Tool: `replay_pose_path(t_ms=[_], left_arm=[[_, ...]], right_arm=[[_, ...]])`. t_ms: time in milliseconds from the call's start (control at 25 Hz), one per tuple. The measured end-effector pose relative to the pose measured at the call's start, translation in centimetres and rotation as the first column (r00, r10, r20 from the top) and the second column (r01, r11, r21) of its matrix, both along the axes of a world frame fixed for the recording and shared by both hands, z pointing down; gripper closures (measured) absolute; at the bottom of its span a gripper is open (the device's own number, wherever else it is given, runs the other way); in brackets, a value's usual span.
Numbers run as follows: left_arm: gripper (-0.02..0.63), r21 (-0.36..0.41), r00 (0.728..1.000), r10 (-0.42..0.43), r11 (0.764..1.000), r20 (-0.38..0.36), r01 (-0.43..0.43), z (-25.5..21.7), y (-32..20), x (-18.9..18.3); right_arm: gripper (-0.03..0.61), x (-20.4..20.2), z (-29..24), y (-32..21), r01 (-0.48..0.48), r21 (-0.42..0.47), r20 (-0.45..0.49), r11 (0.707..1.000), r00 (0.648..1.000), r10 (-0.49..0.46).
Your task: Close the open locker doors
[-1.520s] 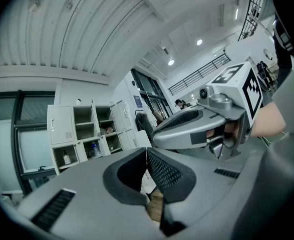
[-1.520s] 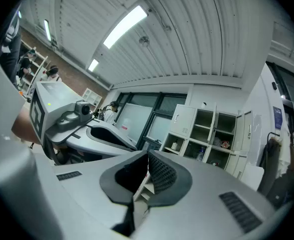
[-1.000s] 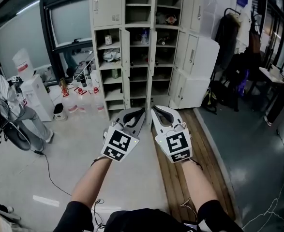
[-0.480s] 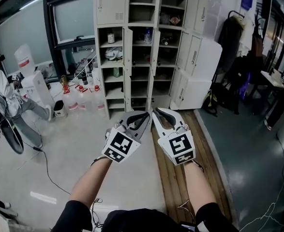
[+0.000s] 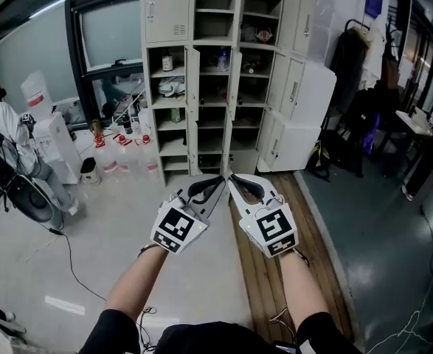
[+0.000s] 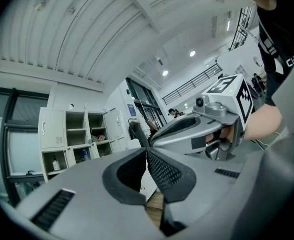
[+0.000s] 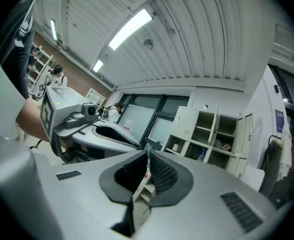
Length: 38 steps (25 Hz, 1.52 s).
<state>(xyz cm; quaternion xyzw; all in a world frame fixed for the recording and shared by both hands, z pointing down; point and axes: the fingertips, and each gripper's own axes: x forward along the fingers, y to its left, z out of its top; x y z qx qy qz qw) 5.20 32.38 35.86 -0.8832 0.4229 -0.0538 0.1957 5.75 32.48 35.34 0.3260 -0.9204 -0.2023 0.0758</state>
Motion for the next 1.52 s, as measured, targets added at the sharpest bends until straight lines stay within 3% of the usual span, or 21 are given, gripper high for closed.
replay_pose_path(t_ms=[160,320,520,760,960,1120,1280,1520], left_arm=[[0.592,0.009,1.000,-0.003,1.000,-0.023,0.004,-0.2,0.1,-0.1],[0.592,0.006,0.999,-0.022,1.000,-0.028,0.022,-0.1,-0.4,-0.5],[0.592,0.068,0.989,-0.139,0.988,-0.044,0.142,-0.2,-0.9,-1.2],[0.592,0.031,0.986,-0.160,0.986,-0.046,0.161,0.4,-2.7,0.5],[0.592,0.036,0.981,-0.189,0.981,-0.049,0.190,1.0,-4.0,2.6],[0.592,-0.031,0.974,-0.191,0.982,-0.125,0.189,2.5,-5.3,3.7],[0.592,-0.129,0.968,-0.178,0.979,-0.179,0.156,4.5,-8.3,3.3],[0.592,-0.107,0.975,-0.156,0.984,-0.157,0.141,4.5,-16.4,0.1]], right_arm=[[0.545,0.7,-0.4,-0.4,-0.004,0.006,0.042,1.000,0.999,0.003],[0.545,1.0,-0.3,-0.8,0.022,-0.044,0.080,0.999,0.997,-0.018],[0.546,2.0,0.5,-1.1,0.041,-0.075,0.095,0.996,0.995,-0.033],[0.546,4.4,0.6,-3.5,-0.027,-0.093,0.110,0.995,0.993,0.037],[0.546,6.4,2.0,-4.7,-0.013,-0.118,0.095,0.993,0.995,0.025],[0.546,8.7,3.5,-6.6,-0.030,-0.142,0.092,0.989,0.995,0.043],[0.546,8.9,4.5,-9.3,-0.040,-0.179,0.125,0.983,0.990,0.063],[0.546,6.7,5.4,-17.3,-0.087,-0.199,0.108,0.976,0.988,0.110]])
